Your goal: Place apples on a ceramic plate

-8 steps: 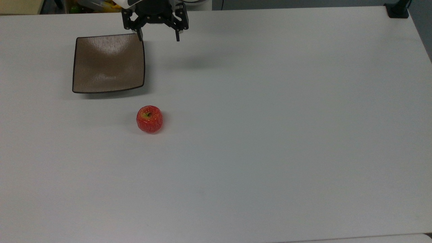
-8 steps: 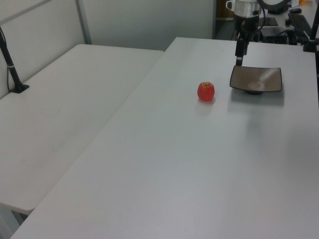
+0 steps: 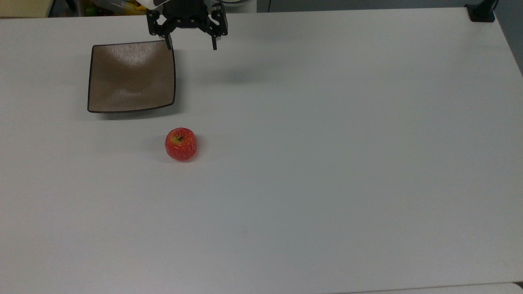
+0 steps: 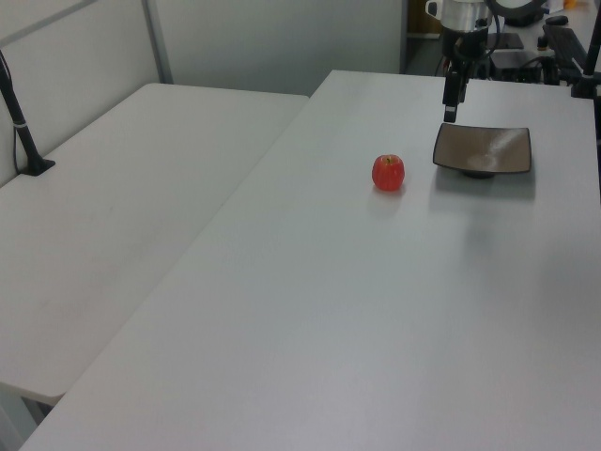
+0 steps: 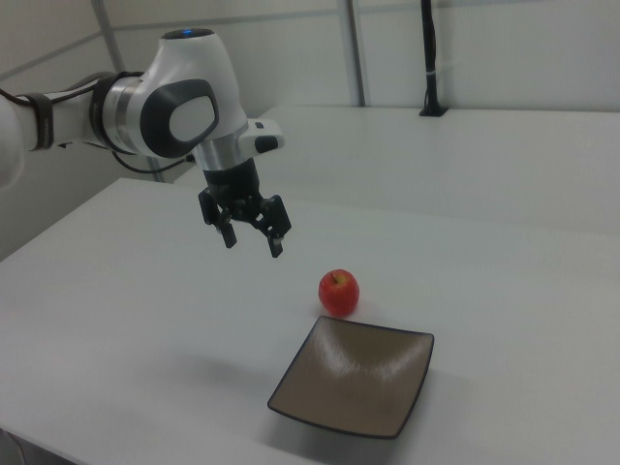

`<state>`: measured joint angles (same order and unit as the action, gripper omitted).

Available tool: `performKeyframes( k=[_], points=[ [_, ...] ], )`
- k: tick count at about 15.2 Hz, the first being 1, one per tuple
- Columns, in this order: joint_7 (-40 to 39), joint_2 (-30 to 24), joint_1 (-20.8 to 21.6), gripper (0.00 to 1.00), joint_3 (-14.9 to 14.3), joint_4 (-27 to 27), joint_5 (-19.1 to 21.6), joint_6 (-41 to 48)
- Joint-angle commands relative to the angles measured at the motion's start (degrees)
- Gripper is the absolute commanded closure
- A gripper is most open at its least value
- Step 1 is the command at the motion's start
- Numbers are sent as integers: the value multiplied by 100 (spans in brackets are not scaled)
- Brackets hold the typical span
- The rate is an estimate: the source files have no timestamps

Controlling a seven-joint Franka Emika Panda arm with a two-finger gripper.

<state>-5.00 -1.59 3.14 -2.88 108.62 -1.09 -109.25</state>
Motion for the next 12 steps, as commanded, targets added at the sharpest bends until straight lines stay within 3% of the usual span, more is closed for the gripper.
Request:
performKeyframes(
  k=[1,3,8,12],
  points=[
    [139,27,-68,0,86,-43,-31,-27],
    [131,97,-94,0,68,-69,-31,-88],
    [122,1009,-252,0,24,-1000,-5,-394],
    [139,1353,-305,0,24,-1027,-14,-1115]
  ],
)
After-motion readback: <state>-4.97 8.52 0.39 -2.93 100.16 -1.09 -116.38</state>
